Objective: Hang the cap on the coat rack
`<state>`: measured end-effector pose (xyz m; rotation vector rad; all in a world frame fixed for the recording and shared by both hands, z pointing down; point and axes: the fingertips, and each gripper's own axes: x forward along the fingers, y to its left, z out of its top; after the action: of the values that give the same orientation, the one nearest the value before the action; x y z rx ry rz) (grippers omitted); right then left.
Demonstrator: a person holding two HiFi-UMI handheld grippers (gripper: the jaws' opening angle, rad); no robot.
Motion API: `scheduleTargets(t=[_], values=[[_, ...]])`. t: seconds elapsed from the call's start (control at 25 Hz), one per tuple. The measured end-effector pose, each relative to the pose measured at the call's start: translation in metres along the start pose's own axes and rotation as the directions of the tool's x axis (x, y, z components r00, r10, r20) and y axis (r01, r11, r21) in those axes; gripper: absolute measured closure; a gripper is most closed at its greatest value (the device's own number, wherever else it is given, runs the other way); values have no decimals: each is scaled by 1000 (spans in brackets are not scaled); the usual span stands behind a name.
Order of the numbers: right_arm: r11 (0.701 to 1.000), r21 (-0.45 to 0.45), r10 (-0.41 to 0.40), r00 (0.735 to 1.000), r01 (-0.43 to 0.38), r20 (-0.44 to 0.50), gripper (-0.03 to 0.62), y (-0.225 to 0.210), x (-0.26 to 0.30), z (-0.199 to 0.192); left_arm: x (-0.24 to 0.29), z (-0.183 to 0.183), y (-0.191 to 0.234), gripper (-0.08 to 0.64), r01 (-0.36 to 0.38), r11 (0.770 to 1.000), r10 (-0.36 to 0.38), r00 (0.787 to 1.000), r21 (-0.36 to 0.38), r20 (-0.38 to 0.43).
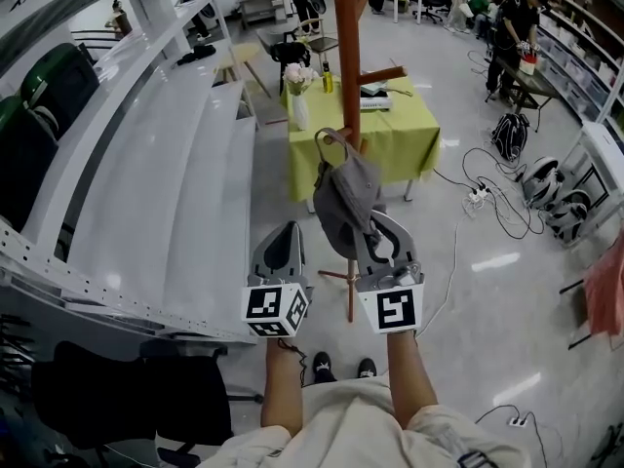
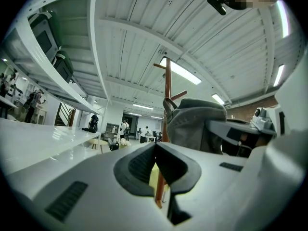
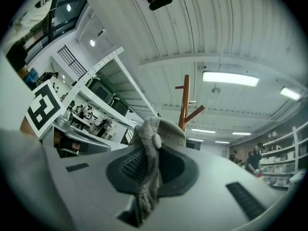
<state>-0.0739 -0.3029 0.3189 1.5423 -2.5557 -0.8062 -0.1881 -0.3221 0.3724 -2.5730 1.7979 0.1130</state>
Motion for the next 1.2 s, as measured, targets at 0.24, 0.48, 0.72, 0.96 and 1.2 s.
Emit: scheduleTargets(t=[0.24,0.48,0.72,0.96,1.2], values=[[1000,10,-6,1000,6,-15,568,1,1,-7,-2,-7,1,552,-8,1000,8,1000,-3,-16],[1000,20,-19,1000,19,-8,568,-4,4,-12,-3,-9,1,552,-16,1000,16,1000,-2,-22],[999,34,-26,999,26,-19,568,-6,8,-21,-3,-10,3,552,-25,1000,25,999,-2,-23],[995,89,-41,999,43,-18,568,-5,12,-28,-2,-13,7,552,-28,1000,28,999,-6,-29],[988,140,-63,996,70,-58,568,-8,14,-40,3,-13,8,552,-23,1000,22,999,-8,-28]])
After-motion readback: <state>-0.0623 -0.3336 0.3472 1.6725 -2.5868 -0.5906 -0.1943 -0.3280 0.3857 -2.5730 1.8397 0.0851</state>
